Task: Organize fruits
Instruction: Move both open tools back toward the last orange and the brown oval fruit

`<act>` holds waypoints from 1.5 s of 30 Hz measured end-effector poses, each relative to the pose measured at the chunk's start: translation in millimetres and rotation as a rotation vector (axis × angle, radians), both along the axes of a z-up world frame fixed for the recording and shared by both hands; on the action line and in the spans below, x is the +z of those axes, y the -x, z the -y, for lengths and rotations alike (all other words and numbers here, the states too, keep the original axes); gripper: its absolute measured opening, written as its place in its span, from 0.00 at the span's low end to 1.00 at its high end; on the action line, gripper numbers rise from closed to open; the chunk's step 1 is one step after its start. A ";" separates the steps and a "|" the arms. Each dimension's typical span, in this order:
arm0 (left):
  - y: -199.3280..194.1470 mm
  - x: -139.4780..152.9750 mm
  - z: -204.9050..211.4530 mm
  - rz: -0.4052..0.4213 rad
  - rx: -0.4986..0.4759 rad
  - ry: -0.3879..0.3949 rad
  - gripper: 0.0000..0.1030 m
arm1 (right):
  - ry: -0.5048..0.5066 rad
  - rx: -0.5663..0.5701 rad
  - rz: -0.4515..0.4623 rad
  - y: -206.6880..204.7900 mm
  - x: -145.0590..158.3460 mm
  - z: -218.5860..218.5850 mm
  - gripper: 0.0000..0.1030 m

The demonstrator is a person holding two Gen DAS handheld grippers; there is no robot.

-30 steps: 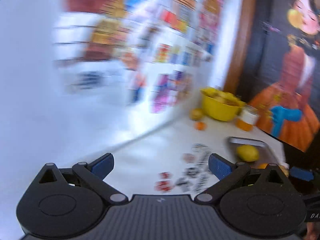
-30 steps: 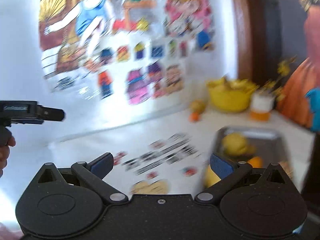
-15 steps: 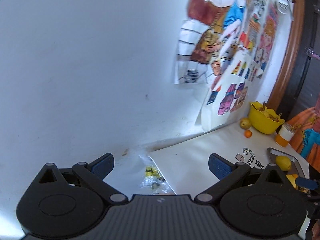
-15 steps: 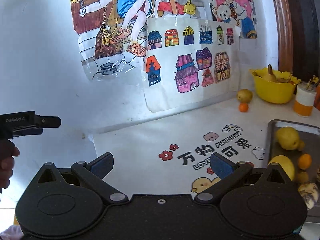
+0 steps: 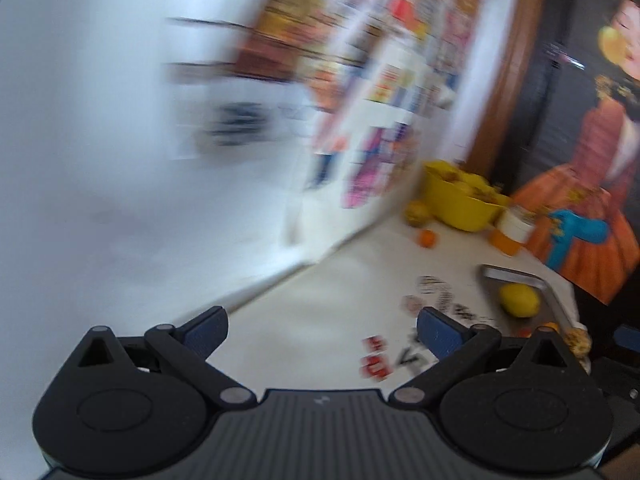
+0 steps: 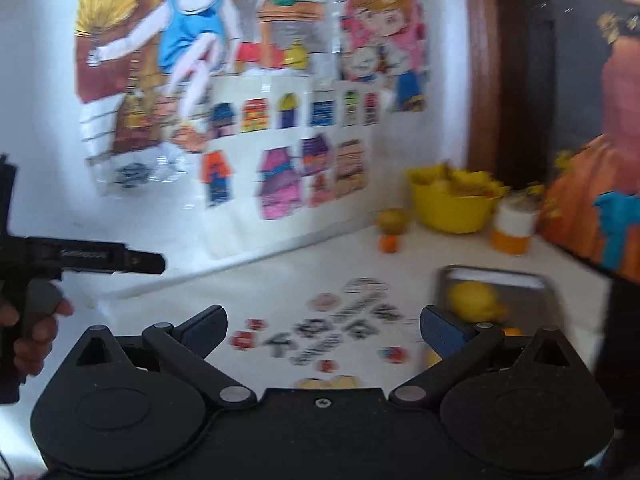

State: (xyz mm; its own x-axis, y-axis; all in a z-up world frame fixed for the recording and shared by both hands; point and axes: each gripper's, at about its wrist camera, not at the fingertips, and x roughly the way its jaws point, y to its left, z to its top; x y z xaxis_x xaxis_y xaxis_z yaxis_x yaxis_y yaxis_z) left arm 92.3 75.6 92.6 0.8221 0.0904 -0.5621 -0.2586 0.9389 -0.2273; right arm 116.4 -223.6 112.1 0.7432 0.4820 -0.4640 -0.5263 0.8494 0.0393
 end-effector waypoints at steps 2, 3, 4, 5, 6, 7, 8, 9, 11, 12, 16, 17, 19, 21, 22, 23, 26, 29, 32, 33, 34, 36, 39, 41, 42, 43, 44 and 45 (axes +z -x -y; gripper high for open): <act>-27.9 -4.8 9.9 -0.008 -0.074 0.010 1.00 | 0.036 -0.047 0.006 -3.0 5.6 9.2 0.99; -43.6 -7.3 15.2 -0.015 -0.115 0.014 1.00 | 0.055 -0.069 0.004 -5.9 8.8 13.9 0.99; -56.6 -9.0 19.7 -0.020 -0.142 0.019 1.00 | 0.069 -0.087 -0.001 -8.7 11.9 18.0 0.99; -66.5 -11.0 23.8 -0.024 -0.162 0.022 1.00 | 0.078 -0.101 -0.006 -11.2 15.1 21.7 0.99; -76.7 -12.1 28.3 -0.027 -0.188 0.023 1.00 | 0.084 -0.114 -0.014 -15.7 20.8 25.7 0.99; -89.3 -12.8 32.4 -0.026 -0.219 0.021 1.00 | 0.087 -0.121 -0.023 -18.7 26.0 29.4 0.99; -100.1 -12.7 35.7 -0.025 -0.239 0.016 1.00 | 0.089 -0.126 -0.034 -23.6 32.9 31.3 0.99; -109.5 -12.5 38.1 -0.024 -0.250 0.010 1.00 | 0.089 -0.129 -0.044 -28.8 40.1 32.9 0.99; -131.2 -11.8 41.1 -0.014 -0.280 0.001 1.00 | 0.090 -0.128 -0.057 -42.1 56.8 32.4 0.99; -142.7 -12.0 42.4 -0.011 -0.294 -0.005 1.00 | 0.094 -0.121 -0.063 -50.3 64.8 31.6 0.99; -181.0 -16.9 43.8 -0.009 -0.331 -0.005 1.00 | 0.120 -0.120 -0.104 -96.5 88.4 19.0 0.99; -188.2 -19.5 43.2 -0.006 -0.349 0.013 1.00 | 0.124 -0.116 -0.120 -110.5 91.4 14.3 0.99; -205.8 -27.5 41.8 -0.009 -0.369 0.071 1.00 | 0.120 -0.097 -0.168 -142.9 93.6 3.0 0.99; -223.1 -33.8 42.2 -0.034 -0.371 0.095 1.00 | 0.105 -0.094 -0.215 -175.2 91.2 -6.7 0.99; -231.6 -36.8 43.5 -0.043 -0.377 0.096 1.00 | 0.094 -0.097 -0.240 -193.5 87.5 -11.1 0.99; -239.8 -39.1 45.0 -0.050 -0.387 0.087 1.00 | 0.087 -0.107 -0.266 -212.1 82.6 -15.5 0.99; -263.4 -43.7 50.2 -0.062 -0.419 0.047 1.00 | 0.069 -0.133 -0.347 -266.2 63.8 -29.3 0.99; -282.7 -52.3 53.3 -0.056 -0.423 0.021 1.00 | 0.056 -0.122 -0.354 -308.9 43.0 -42.3 0.99; -302.7 -63.6 57.3 -0.069 -0.430 -0.014 1.00 | 0.030 -0.093 -0.377 -347.0 18.7 -54.5 0.99; -310.2 -68.3 58.9 -0.072 -0.429 -0.022 1.00 | 0.018 -0.089 -0.386 -358.6 10.5 -57.9 0.99; -316.4 -72.5 59.6 -0.074 -0.429 -0.023 1.00 | 0.009 -0.088 -0.395 -369.1 2.1 -61.3 0.99; -325.8 -79.5 60.8 -0.076 -0.431 -0.018 1.00 | 0.005 -0.090 -0.408 -386.2 -12.9 -67.4 0.98; -341.1 -90.9 63.1 -0.092 -0.439 -0.023 0.99 | -0.007 -0.104 -0.436 -410.4 -34.9 -76.6 0.97; -348.4 -96.8 65.4 -0.112 -0.434 -0.030 0.99 | -0.026 -0.123 -0.454 -423.3 -45.7 -79.7 0.96; -351.2 -99.5 66.3 -0.118 -0.436 -0.033 0.99 | -0.031 -0.129 -0.461 -429.3 -50.7 -81.6 0.94; -352.9 -101.6 67.2 -0.117 -0.440 -0.036 0.99 | -0.035 -0.129 -0.465 -433.8 -54.8 -83.1 0.91; -355.2 -102.9 68.9 -0.116 -0.442 -0.043 0.99 | -0.036 -0.130 -0.469 -439.0 -59.7 -85.0 0.90; -356.5 -104.8 69.2 -0.115 -0.440 -0.052 0.99 | -0.034 -0.132 -0.476 -443.4 -64.3 -87.2 0.88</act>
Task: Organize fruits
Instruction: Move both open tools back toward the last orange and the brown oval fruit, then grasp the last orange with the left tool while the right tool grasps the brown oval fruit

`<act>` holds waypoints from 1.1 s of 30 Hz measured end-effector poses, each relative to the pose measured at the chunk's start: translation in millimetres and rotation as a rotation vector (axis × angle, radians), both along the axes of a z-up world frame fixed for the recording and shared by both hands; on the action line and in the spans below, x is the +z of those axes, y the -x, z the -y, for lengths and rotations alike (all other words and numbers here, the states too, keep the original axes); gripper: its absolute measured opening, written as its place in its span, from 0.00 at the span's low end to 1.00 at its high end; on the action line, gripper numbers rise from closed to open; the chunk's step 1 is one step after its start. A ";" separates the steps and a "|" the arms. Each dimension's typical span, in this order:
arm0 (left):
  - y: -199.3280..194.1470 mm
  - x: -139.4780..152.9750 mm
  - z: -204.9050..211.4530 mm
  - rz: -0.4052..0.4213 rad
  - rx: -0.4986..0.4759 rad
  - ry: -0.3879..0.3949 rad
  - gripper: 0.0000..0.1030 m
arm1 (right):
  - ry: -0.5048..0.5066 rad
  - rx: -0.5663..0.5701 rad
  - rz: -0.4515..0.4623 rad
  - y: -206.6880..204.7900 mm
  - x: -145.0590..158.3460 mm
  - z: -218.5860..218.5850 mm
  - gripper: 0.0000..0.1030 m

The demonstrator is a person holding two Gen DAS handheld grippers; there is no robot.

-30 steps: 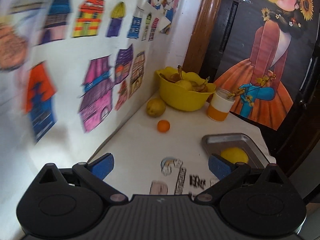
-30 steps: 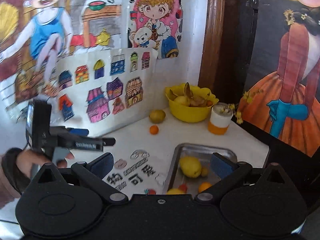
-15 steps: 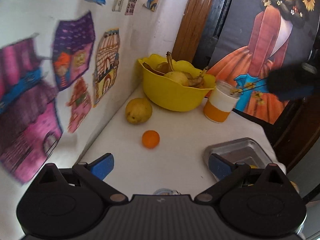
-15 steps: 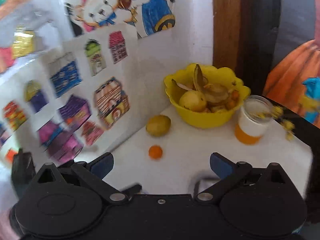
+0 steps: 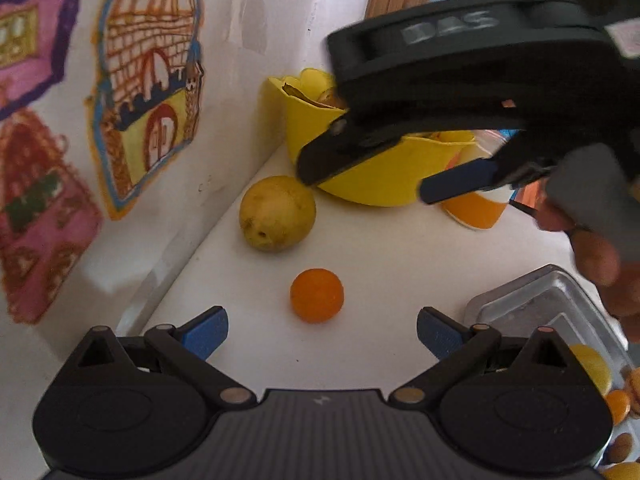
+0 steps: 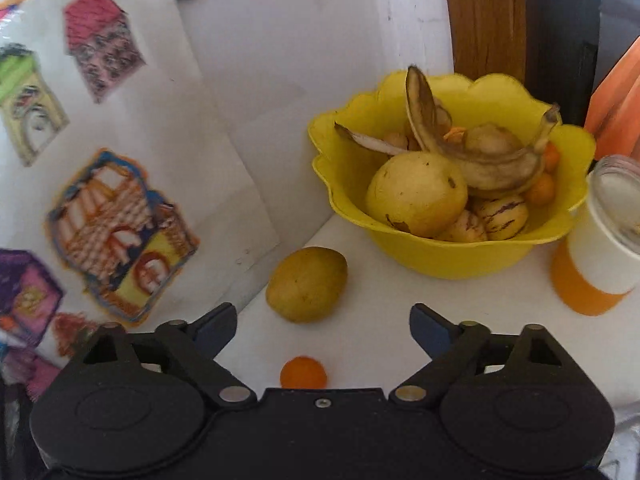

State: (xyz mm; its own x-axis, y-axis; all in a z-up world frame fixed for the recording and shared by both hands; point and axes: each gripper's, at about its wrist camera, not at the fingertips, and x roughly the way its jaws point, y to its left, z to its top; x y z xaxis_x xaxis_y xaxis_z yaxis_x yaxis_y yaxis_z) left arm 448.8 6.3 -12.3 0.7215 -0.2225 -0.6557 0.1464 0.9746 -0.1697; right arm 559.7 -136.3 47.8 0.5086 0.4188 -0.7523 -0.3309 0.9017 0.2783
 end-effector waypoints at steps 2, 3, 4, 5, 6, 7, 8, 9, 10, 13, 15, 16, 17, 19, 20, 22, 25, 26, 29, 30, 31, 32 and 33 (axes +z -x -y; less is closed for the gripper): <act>-2.8 -3.5 -1.4 0.001 0.012 -0.007 0.96 | 0.005 0.001 -0.012 -7.2 -8.1 -4.2 0.85; -4.4 -4.9 -2.9 0.000 0.019 -0.003 0.95 | 0.006 0.004 -0.013 -10.5 -11.4 -6.3 0.83; -5.5 -6.2 -4.6 -0.001 0.023 0.006 0.94 | 0.010 0.009 -0.013 -13.3 -14.4 -8.6 0.80; -6.7 -7.4 -5.5 -0.004 0.024 0.017 0.92 | 0.013 0.013 -0.014 -14.3 -16.7 -10.1 0.79; -7.5 -8.3 -6.7 -0.004 0.025 0.026 0.90 | 0.014 0.017 -0.015 -16.6 -19.3 -12.4 0.77; -7.8 -8.5 -6.9 0.002 0.024 0.030 0.89 | 0.013 0.019 -0.018 -19.1 -22.0 -14.5 0.75; -7.6 -8.7 -6.7 0.005 0.021 0.030 0.87 | 0.011 0.022 -0.021 -21.5 -24.4 -15.9 0.74; -8.0 -8.8 -6.1 0.004 0.014 0.032 0.85 | 0.010 0.027 -0.020 -23.2 -26.6 -18.2 0.73; -8.3 -9.3 -5.3 0.005 0.004 0.038 0.84 | 0.012 0.028 -0.016 -24.7 -28.8 -21.2 0.72; -10.1 -10.7 0.0 0.014 -0.011 0.021 0.77 | 0.006 0.035 -0.011 -29.1 -34.0 -26.5 0.69; -9.3 -11.9 1.6 0.022 -0.019 0.012 0.74 | 0.003 0.050 -0.017 -31.3 -35.4 -30.2 0.68; -8.4 -12.1 1.6 0.024 -0.022 0.014 0.73 | 0.005 0.056 -0.013 -32.8 -35.7 -30.7 0.67; -8.1 -12.2 1.9 0.024 -0.023 0.016 0.72 | 0.007 0.059 -0.010 -34.3 -35.7 -31.5 0.66; -8.6 -11.7 2.7 0.028 -0.022 0.014 0.69 | 0.000 0.063 -0.016 -37.8 -35.7 -33.5 0.65; -10.1 -10.4 4.3 0.031 -0.020 0.012 0.65 | -0.002 0.066 -0.021 -39.7 -36.0 -34.4 0.65; -11.3 -11.6 4.1 0.034 -0.016 0.013 0.62 | -0.003 0.076 -0.036 -44.9 -38.1 -37.2 0.66; -13.2 -12.9 5.2 0.034 -0.017 0.015 0.60 | 0.016 0.080 -0.035 -51.1 -39.9 -42.9 0.66; -14.4 -13.9 5.8 0.035 -0.019 0.014 0.57 | 0.014 0.079 -0.036 -53.4 -41.7 -44.0 0.66; -19.2 -16.9 5.3 0.038 -0.024 0.003 0.54 | 0.004 0.075 -0.039 -58.8 -43.7 -44.2 0.66; -16.5 -15.5 7.6 0.038 -0.027 -0.004 0.54 | 0.003 0.074 -0.038 -62.2 -47.3 -43.1 0.66; -16.6 -15.4 8.5 0.038 -0.028 -0.011 0.53 | 0.004 0.074 -0.037 -63.9 -47.9 -44.2 0.66; -17.0 -15.4 9.5 0.036 -0.028 -0.020 0.52 | 0.005 0.076 -0.035 -65.6 -48.8 -45.4 0.66; -17.6 -15.3 10.7 0.035 -0.028 -0.026 0.50 | 0.006 0.077 -0.034 -67.3 -49.8 -46.4 0.66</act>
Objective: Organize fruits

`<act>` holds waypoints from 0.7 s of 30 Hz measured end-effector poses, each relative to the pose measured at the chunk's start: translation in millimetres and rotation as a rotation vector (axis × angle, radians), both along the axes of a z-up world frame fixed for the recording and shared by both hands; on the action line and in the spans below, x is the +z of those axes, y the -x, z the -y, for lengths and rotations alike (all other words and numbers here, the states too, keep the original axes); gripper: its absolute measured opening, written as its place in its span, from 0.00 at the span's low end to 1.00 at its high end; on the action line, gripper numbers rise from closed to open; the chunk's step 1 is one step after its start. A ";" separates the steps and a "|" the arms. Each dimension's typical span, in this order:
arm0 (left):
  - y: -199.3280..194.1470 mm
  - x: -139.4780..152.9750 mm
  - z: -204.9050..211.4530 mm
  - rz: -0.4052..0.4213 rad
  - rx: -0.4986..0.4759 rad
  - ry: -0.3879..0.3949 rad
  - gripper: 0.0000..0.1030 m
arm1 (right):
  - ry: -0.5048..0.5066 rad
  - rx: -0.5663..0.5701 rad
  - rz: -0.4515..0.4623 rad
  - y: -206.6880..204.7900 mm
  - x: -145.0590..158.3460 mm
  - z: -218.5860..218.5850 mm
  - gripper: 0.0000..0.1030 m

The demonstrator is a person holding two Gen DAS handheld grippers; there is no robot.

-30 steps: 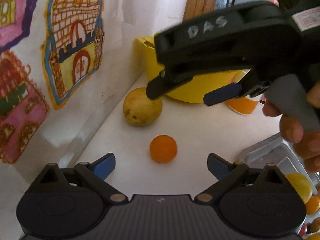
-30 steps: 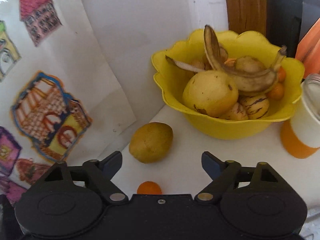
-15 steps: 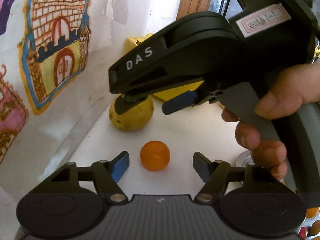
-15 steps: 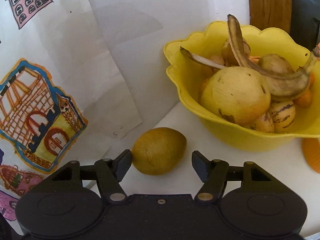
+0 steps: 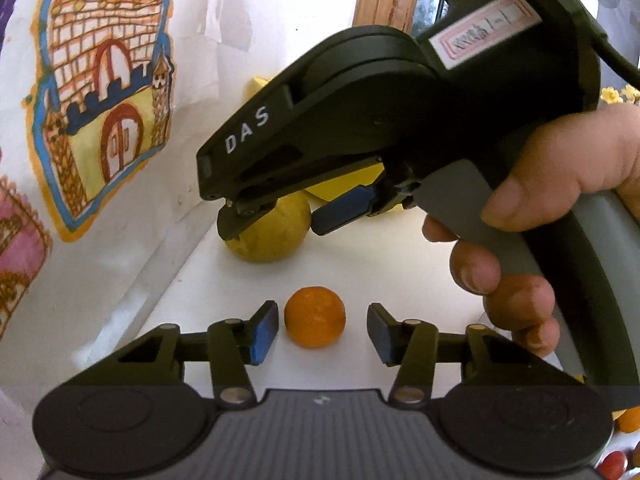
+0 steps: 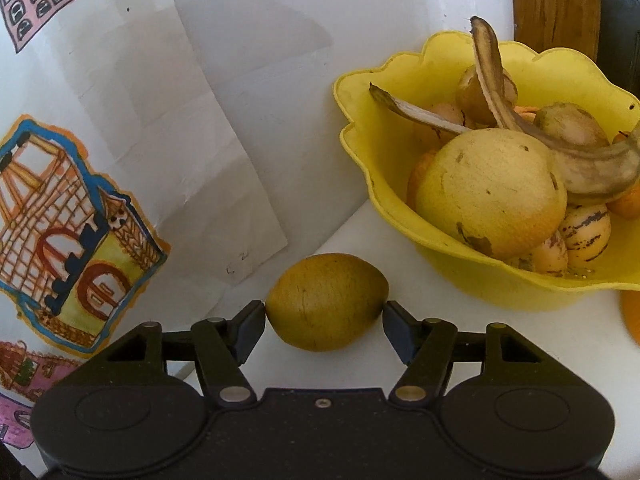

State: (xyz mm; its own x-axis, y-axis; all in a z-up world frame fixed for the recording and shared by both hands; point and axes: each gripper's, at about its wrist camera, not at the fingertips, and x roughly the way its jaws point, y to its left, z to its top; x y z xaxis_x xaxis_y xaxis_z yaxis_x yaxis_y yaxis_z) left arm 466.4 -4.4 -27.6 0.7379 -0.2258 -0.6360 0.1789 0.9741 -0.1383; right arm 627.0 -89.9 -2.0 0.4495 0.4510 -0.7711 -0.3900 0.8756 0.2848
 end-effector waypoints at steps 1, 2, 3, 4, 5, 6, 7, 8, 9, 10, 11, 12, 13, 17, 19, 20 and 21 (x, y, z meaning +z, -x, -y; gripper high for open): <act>0.0 0.8 1.3 0.000 0.001 -0.002 0.49 | -0.001 0.000 0.001 -1.5 -0.8 0.3 0.66; -1.3 1.6 2.7 -0.001 0.004 -0.003 0.48 | -0.006 -0.003 0.000 -3.0 -1.2 0.1 0.66; -2.2 1.7 2.5 -0.002 0.007 -0.004 0.45 | -0.010 -0.006 0.000 -5.2 -2.1 -0.5 0.66; -1.1 2.9 3.6 -0.002 0.011 -0.004 0.44 | -0.013 -0.006 0.002 -6.8 -2.9 -0.5 0.65; 1.8 3.9 2.9 -0.003 0.016 -0.002 0.42 | -0.015 -0.006 0.007 -8.0 -3.0 -0.6 0.65; 1.6 4.1 2.2 -0.005 0.020 0.000 0.39 | -0.016 -0.005 0.012 -8.6 -3.3 -0.9 0.65; 1.6 4.3 1.7 -0.006 0.022 0.004 0.39 | -0.016 -0.004 0.017 -9.1 -3.9 -1.1 0.65; 2.1 5.6 0.7 -0.008 0.023 0.008 0.37 | -0.017 -0.003 0.020 -9.1 -5.0 -1.8 0.64; 2.3 5.9 0.2 -0.010 0.025 0.013 0.35 | -0.020 -0.005 0.021 -9.1 -6.1 -1.3 0.64; 2.8 5.9 -1.0 -0.012 0.025 0.017 0.35 | -0.026 -0.009 0.018 -9.6 -7.0 -0.6 0.64; 3.6 6.0 -1.7 -0.013 0.027 0.018 0.35 | -0.031 -0.012 0.014 -9.9 -8.1 0.5 0.64; 4.1 6.5 -1.6 -0.015 0.029 0.019 0.34 | -0.036 -0.015 0.008 -10.9 -8.8 1.6 0.63; 4.4 6.8 -1.8 -0.016 0.031 0.019 0.34 | -0.042 -0.017 0.002 -11.2 -9.4 3.4 0.63; 13.4 10.4 -1.0 -0.027 0.039 0.025 0.34 | -0.075 -0.029 -0.027 -10.1 -12.4 12.3 0.62; 15.5 11.8 -2.4 -0.037 0.044 0.026 0.34 | -0.094 -0.036 -0.045 -8.9 -13.3 17.1 0.61; 17.7 12.8 -3.1 -0.042 0.046 0.027 0.34 | -0.101 -0.039 -0.051 -8.0 -13.6 19.1 0.61; 18.7 14.8 -4.0 -0.047 0.048 0.030 0.34 | -0.105 -0.040 -0.055 -7.0 -13.6 21.2 0.61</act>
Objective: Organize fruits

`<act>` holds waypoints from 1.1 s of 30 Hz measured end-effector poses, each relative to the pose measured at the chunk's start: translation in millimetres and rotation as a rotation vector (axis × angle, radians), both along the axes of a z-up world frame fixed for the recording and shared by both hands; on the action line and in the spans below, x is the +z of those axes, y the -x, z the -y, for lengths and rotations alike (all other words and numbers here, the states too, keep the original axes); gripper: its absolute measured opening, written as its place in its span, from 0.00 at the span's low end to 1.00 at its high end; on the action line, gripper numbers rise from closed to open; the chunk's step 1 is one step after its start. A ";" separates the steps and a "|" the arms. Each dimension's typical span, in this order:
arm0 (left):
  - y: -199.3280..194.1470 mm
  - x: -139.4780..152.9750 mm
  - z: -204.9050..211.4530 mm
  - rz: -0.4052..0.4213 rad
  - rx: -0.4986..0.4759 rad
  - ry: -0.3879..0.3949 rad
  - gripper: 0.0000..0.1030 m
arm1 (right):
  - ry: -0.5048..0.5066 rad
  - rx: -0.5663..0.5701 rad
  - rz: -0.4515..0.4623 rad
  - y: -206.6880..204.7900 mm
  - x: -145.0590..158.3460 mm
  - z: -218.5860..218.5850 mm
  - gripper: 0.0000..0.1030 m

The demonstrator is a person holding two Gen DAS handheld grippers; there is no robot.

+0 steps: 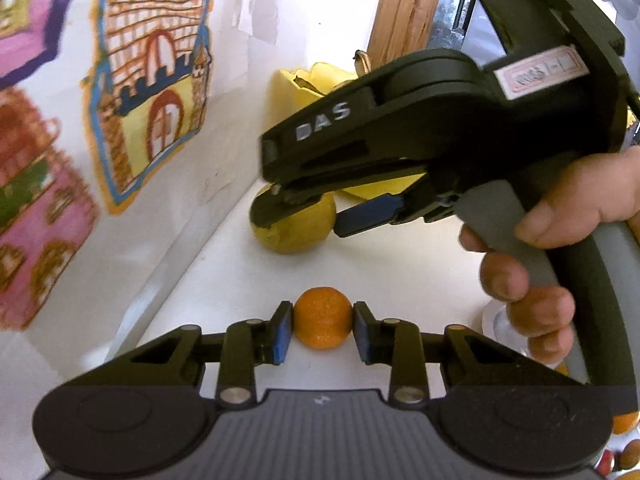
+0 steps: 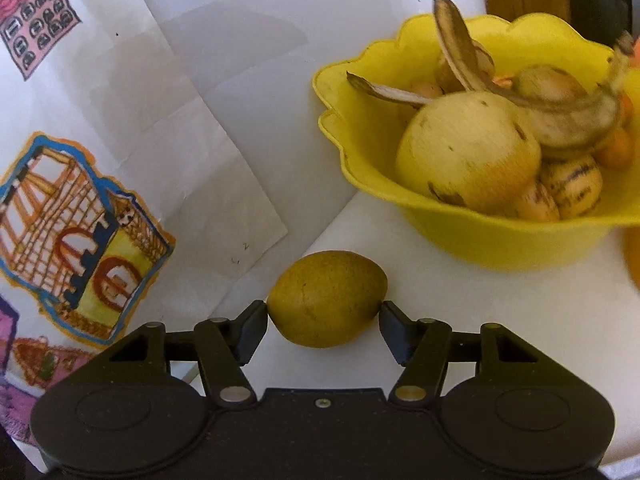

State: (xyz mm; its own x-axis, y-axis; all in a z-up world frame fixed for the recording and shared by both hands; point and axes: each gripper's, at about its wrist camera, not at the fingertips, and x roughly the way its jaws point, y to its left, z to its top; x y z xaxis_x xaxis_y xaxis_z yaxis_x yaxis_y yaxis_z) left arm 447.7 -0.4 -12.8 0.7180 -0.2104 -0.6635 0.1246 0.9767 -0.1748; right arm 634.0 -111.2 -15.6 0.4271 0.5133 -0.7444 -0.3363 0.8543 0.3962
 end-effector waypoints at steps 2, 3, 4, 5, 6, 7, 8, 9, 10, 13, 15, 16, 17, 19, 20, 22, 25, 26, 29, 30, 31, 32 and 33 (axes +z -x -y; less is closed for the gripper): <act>5.5 0.9 -2.1 -0.005 0.005 0.004 0.34 | -0.004 0.000 -0.002 3.7 1.0 4.0 0.60; 8.7 1.3 -2.6 -0.007 0.007 0.004 0.34 | -0.004 0.002 -0.001 5.8 1.9 6.0 0.60; 12.3 2.3 -3.1 -0.009 0.010 0.005 0.34 | -0.007 0.002 -0.001 8.5 3.2 8.4 0.59; 15.5 3.9 -5.0 -0.011 0.014 0.008 0.34 | -0.010 0.003 -0.001 11.7 4.3 10.6 0.59; 16.6 5.0 -5.7 -0.013 0.018 0.010 0.34 | -0.016 0.003 -0.001 15.3 5.7 13.5 0.58; 20.7 6.5 -6.2 -0.015 0.022 0.015 0.34 | -0.020 0.003 -0.002 16.3 7.8 15.4 0.56; 21.8 7.3 -7.1 -0.016 0.025 0.020 0.34 | -0.024 0.005 -0.004 19.0 9.6 18.9 0.55; 26.0 8.4 -7.8 -0.017 0.026 0.025 0.34 | -0.024 0.009 -0.005 22.4 10.9 23.5 0.53; 28.9 9.4 -8.8 -0.018 0.026 0.028 0.34 | -0.023 0.014 -0.007 25.4 11.1 25.6 0.51; 38.2 13.0 -11.6 -0.018 0.032 0.035 0.34 | -0.009 0.026 -0.010 40.4 9.1 23.1 0.49; 43.9 14.7 -12.4 -0.021 0.040 0.045 0.34 | 0.006 0.035 -0.004 46.6 7.6 20.4 0.51; 39.6 12.6 -11.1 -0.022 0.045 0.049 0.34 | 0.015 0.042 0.006 47.3 7.0 17.5 0.52; 38.0 12.0 -12.4 -0.023 0.051 0.052 0.34 | 0.022 0.046 0.015 47.6 6.5 14.3 0.53; 40.8 12.5 -15.2 -0.018 0.066 0.060 0.34 | 0.033 0.056 0.021 44.1 2.8 7.5 0.59; 45.7 12.2 -15.3 -0.015 0.076 0.067 0.34 | 0.032 0.060 0.022 44.3 1.2 4.9 0.60; 51.2 12.7 -21.0 -0.010 0.112 0.093 0.34 | 0.032 0.074 0.035 39.8 -3.3 -1.5 0.64; 59.5 17.6 -29.3 -0.001 0.178 0.124 0.34 | 0.028 0.113 0.059 28.4 -11.3 -11.2 0.67; 64.7 19.3 -33.2 0.004 0.203 0.129 0.34 | 0.014 0.126 0.058 25.8 -14.6 -12.8 0.67; 79.9 27.5 -44.1 0.035 0.264 0.132 0.34 | -0.016 0.149 0.059 14.5 -21.4 -17.2 0.66; 84.2 29.9 -48.3 0.046 0.289 0.130 0.34 | -0.017 0.159 0.070 12.8 -22.5 -18.9 0.65; 88.5 30.9 -52.9 0.051 0.309 0.139 0.34 | -0.014 0.169 0.081 11.7 -23.5 -21.3 0.64; 91.5 31.6 -58.2 0.053 0.325 0.155 0.34 | -0.011 0.178 0.089 10.3 -25.0 -23.8 0.64; 93.7 32.0 -62.7 0.051 0.340 0.170 0.34 | -0.010 0.184 0.094 3.1 -30.3 -26.8 0.62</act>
State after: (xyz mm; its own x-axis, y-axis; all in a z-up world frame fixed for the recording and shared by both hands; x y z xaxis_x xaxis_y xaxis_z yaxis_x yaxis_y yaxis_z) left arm 354.0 62.4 19.2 0.7970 -0.0584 -0.6012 -0.1886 0.9215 -0.3396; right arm 630.9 -84.4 -46.0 0.3926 0.5964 -0.7001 -0.5221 0.7712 0.3642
